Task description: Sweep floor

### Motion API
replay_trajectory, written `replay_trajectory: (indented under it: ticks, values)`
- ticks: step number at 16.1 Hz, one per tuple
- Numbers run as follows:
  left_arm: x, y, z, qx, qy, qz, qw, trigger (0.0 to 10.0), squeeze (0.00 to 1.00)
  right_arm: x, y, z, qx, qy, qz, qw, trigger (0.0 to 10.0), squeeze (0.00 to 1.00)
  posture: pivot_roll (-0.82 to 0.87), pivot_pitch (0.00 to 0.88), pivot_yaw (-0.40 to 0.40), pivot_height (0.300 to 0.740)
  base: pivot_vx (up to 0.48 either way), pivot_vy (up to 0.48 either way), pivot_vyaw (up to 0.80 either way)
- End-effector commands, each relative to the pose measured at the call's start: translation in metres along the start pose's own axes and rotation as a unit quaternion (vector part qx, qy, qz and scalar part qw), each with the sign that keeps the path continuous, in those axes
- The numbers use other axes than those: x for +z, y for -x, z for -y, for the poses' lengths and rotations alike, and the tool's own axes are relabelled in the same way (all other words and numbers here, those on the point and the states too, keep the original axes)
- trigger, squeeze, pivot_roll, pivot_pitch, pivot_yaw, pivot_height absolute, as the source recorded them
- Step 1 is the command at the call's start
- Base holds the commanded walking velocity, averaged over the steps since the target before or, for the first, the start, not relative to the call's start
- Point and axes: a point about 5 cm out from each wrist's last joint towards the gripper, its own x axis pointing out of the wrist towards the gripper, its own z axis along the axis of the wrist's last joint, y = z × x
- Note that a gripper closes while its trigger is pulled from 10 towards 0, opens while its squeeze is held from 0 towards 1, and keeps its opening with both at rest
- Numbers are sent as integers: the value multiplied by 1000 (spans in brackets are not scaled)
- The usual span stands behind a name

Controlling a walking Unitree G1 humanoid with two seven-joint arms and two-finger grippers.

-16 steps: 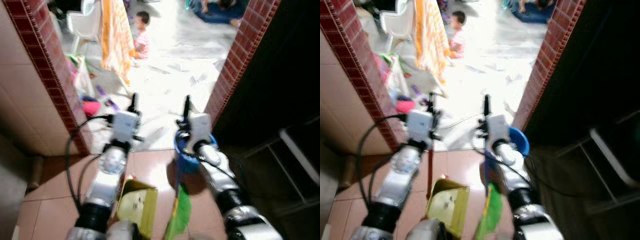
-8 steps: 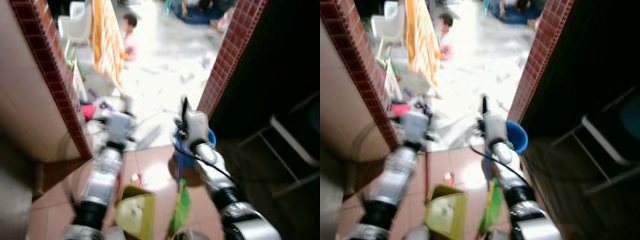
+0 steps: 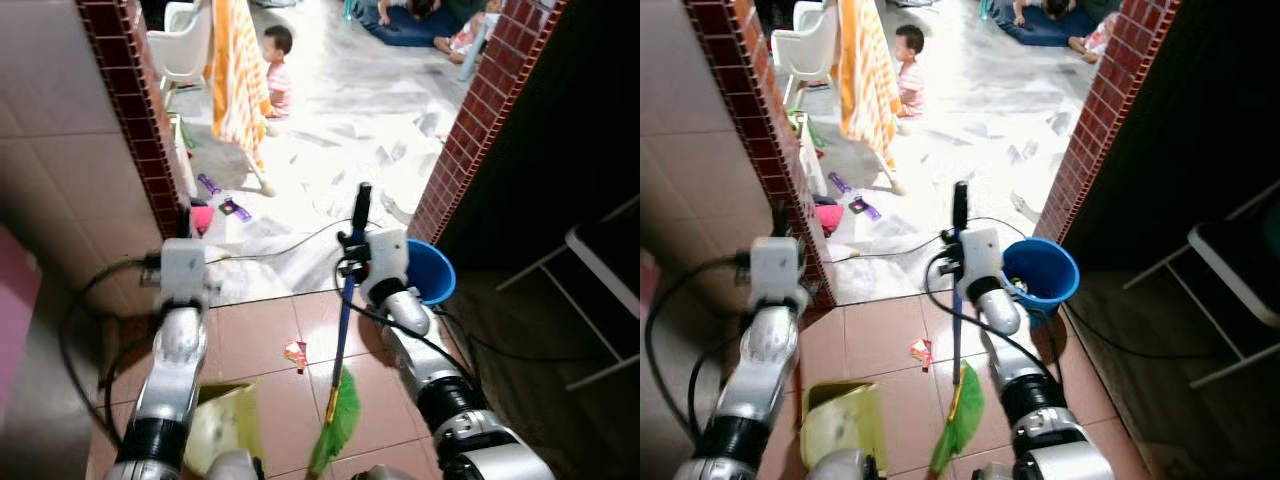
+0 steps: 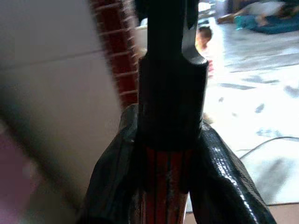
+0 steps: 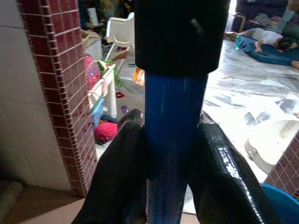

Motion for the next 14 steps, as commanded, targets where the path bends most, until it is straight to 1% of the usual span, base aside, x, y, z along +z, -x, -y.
replay_trajectory:
  ticks: [1,2,3,4,5,6,7,8,9,10,11,12,13,14]
  values:
    - [3,-1,-1,7,-8,11,1000,10000,0,9,1,12,-14,3,26,1000,10000,0,51,0,-44,740,0,0,0]
    - [-1,0,-6,10,-12,-3,1000,10000,0,10,4,17,-20,2,31,999,10000,0,51,0,-37,740,0,0,0]
    - [-3,0,-8,18,-8,-12,1000,10000,0,11,5,18,-20,3,35,999,10000,0,49,0,-36,740,0,0,0]
    - [1,0,-8,8,-24,3,1000,10000,0,13,6,18,-17,7,42,999,10000,0,43,0,-30,740,0,0,0]
    - [3,2,-7,-12,-19,4,1000,10000,0,12,9,19,-16,10,40,999,10000,0,42,0,-30,740,0,0,0]
    - [3,6,-5,-33,-19,8,999,10000,0,9,12,19,-16,9,37,999,10000,0,40,0,-30,740,0,0,0]
    - [1,13,2,-66,-17,13,998,10000,0,6,14,19,-18,7,34,999,10000,0,36,0,-23,740,0,0,0]
    - [0,16,5,-75,-14,16,997,10000,0,5,15,19,-19,6,35,999,10000,0,22,0,-14,740,0,0,0]
    - [-5,24,15,-120,-8,26,992,10000,0,2,18,22,-41,-3,33,999,10000,0,14,0,-8,740,0,0,0]
    - [-9,27,17,-135,-10,34,990,10000,0,2,18,25,-54,-9,34,998,10000,0,-1,0,11,740,0,0,0]
    - [-18,26,14,-116,-7,8,993,10000,0,2,20,30,-71,-12,38,997,10000,0,-22,0,47,740,0,0,0]
    - [-21,23,10,-91,-1,-4,996,10000,0,3,21,36,-86,-14,40,995,10000,0,-27,0,58,740,0,0,0]
    - [-18,18,7,-69,7,-4,998,10000,0,2,22,39,-97,-16,41,994,10000,0,-37,0,90,740,0,0,0]
    - [-17,15,5,-59,12,-5,998,10000,0,1,23,41,-103,-18,41,994,10000,0,-39,0,97,740,0,0,0]
